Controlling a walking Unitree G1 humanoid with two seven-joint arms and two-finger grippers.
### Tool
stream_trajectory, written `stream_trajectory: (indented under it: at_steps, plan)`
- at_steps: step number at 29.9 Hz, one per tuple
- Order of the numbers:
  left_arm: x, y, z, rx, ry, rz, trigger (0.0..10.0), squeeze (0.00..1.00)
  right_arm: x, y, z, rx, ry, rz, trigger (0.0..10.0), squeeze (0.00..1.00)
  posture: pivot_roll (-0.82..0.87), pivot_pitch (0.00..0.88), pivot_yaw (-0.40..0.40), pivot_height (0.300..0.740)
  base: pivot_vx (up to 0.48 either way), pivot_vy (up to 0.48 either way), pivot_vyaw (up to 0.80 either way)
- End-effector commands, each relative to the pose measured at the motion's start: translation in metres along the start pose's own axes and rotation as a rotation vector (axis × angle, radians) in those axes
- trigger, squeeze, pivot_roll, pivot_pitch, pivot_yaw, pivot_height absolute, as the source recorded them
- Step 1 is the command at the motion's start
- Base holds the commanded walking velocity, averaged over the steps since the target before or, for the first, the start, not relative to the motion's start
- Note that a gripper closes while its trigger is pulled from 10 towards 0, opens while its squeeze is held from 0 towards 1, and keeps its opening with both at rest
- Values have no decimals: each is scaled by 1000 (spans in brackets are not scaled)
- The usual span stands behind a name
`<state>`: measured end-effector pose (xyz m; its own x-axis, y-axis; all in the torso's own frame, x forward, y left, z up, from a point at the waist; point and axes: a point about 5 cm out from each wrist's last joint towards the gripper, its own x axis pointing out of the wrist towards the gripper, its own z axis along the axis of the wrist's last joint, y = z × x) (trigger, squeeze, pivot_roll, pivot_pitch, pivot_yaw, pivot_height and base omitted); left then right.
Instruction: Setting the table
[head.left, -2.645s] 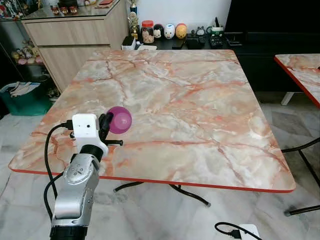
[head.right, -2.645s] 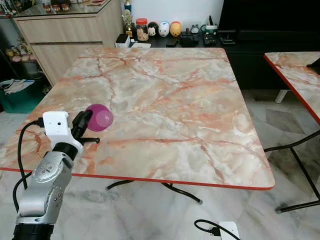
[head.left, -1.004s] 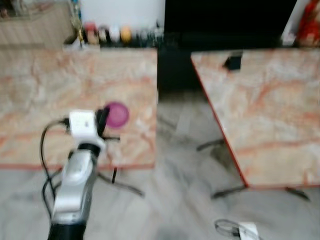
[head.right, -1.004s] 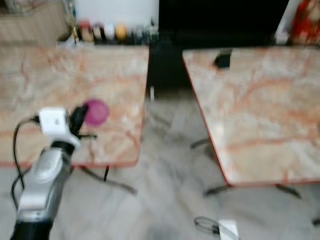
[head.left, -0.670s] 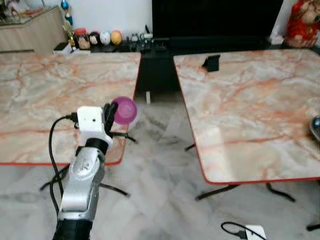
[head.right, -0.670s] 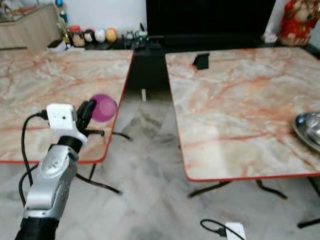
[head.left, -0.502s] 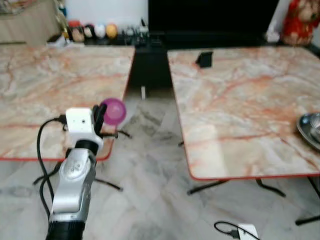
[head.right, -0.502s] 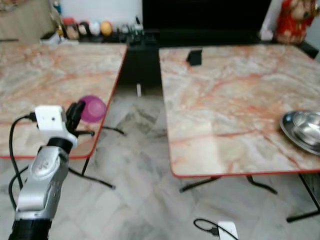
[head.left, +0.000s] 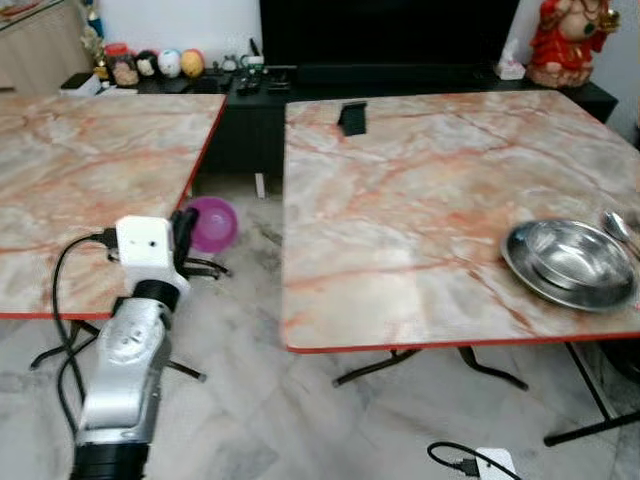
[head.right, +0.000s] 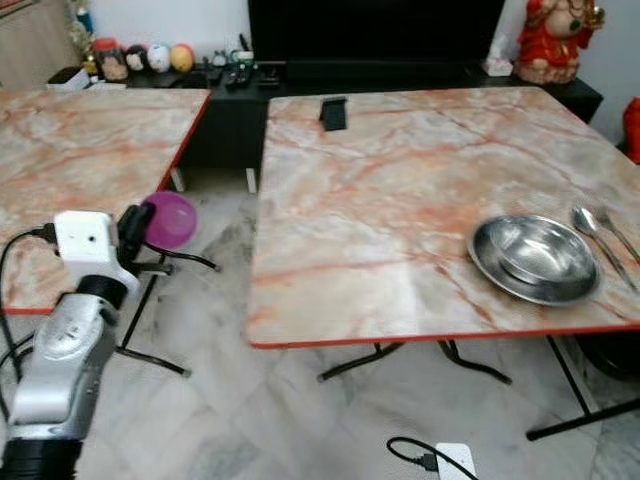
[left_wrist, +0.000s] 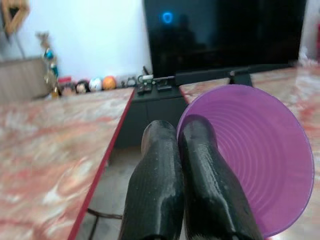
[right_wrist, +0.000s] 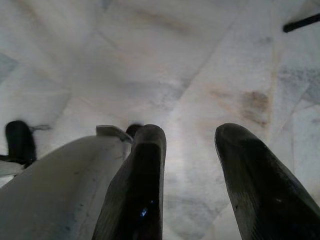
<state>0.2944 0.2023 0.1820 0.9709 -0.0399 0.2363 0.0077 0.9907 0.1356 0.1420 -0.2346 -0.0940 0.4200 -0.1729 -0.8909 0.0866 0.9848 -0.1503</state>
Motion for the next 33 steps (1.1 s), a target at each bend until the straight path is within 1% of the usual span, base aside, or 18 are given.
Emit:
stream_trajectory:
  at_steps: [1,5,6,10,13,21,28,33]
  plan:
    - [-6,11,-2,72,15,-11,10000,0,0,-4,1,-7,-6,-11,10000,0,-10,0,15,732,0,-416,0]
    - [-11,28,-4,110,30,22,10000,0,0,-5,1,-10,-7,-11,10000,0,-9,0,11,732,0,-418,0]
    - [-10,29,-3,111,29,27,10000,0,0,-5,1,-11,-7,-11,10000,0,-7,0,9,732,0,-416,0]
    - [-9,27,-2,111,22,31,10000,0,0,-5,1,-14,-9,-9,10000,0,-11,0,7,732,0,-416,0]
    - [-9,25,-3,116,21,21,10000,0,0,-5,1,-14,-11,-10,10000,0,-17,0,6,732,240,-410,0]
    - [-7,28,-4,122,23,28,10000,0,0,-7,1,-17,-12,-15,10000,0,-18,0,2,732,150,-375,0]
    - [-4,26,-7,77,28,27,10000,0,0,-6,1,-18,-13,-13,10000,0,-22,0,3,732,0,0,0]
    - [-3,23,-4,36,0,10,10000,0,-1,-6,1,-20,-13,-13,10000,0,-20,0,0,732,0,0,0]
